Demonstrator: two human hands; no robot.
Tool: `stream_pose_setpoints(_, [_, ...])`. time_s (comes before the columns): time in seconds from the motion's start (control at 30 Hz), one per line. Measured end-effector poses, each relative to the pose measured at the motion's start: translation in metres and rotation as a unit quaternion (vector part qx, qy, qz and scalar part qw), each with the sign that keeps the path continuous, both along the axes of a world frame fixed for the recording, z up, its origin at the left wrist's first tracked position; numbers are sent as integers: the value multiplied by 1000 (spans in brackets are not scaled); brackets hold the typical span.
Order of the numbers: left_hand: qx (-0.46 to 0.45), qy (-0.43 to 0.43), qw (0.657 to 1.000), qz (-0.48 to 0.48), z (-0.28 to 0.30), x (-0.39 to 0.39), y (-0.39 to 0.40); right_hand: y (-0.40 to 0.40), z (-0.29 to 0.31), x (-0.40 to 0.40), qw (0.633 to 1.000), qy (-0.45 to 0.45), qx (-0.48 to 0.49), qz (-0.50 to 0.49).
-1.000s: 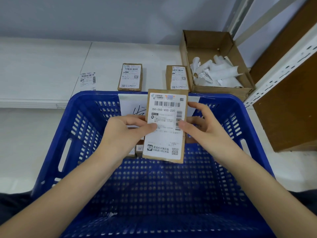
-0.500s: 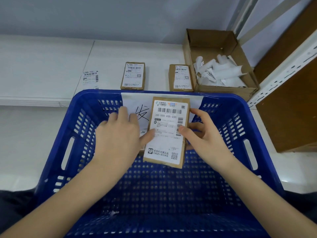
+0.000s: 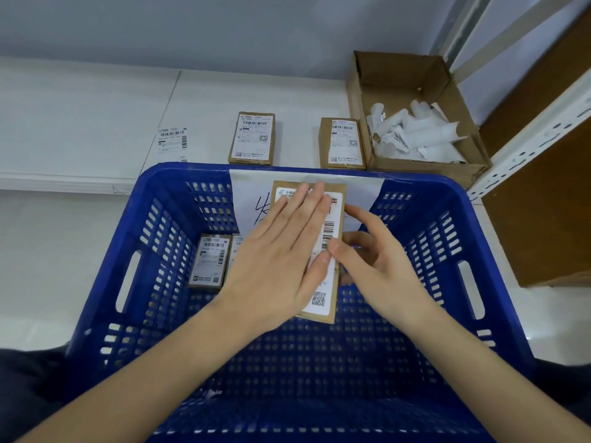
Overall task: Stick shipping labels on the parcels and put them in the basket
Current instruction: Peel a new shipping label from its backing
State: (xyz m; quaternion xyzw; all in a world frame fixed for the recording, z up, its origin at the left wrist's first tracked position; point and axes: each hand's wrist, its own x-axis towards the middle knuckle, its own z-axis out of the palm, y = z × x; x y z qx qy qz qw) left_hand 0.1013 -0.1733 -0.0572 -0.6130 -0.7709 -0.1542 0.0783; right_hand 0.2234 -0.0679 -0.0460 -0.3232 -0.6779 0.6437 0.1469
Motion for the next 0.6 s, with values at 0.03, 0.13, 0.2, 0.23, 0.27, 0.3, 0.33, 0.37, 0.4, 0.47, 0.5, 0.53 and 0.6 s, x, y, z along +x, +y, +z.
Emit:
stream_pose_setpoints(0.03, [-11,-12,1000,12,1,0,0,-1,-1,0,1000,-2,-7,-5])
stream_pose_setpoints(0.13, [-61,-59,994,66,0,-14,-3,0,-1,1,999,-7,-38,-34])
stream_pose_setpoints(0.2, [-75,-50,993,78,1,-25,-7,2,0,2,998,-3,-42,-43])
stream_pose_setpoints(0.23, [-61,-23,996,65,3,-26,-9,3,1,3,999,-2,-38,-39])
stream_pose_setpoints(0.27, [-44,12,998,44,4,-25,-10,4,3,3,999,-1,-32,-31])
stream_pose_setpoints(0.3, [-30,41,999,19,3,-24,-10,5,5,4,999,0,-26,-22])
stream_pose_setpoints(0.33, [-24,61,998,-7,3,-22,-9,5,5,4,1000,0,-20,-15])
stream_pose_setpoints(0.37, [-27,71,997,-30,3,-21,-8,6,5,5,1000,0,-14,-11])
stream_pose_setpoints(0.4, [-39,75,995,-49,4,-21,-8,7,5,5,1000,-1,-10,-11])
stream_pose_setpoints(0.47, [-63,88,990,-92,5,-18,-10,10,6,6,1000,2,-12,-25])
stream_pose_setpoints(0.5, [-67,92,987,-116,4,-15,-12,14,5,6,999,4,-16,-38])
stream_pose_setpoints(0.53, [-70,91,983,-141,3,-10,-15,18,6,6,998,6,-19,-53])
stream_pose_setpoints(0.6, [-74,89,977,-181,-2,0,-20,27,5,6,996,10,-22,-82])
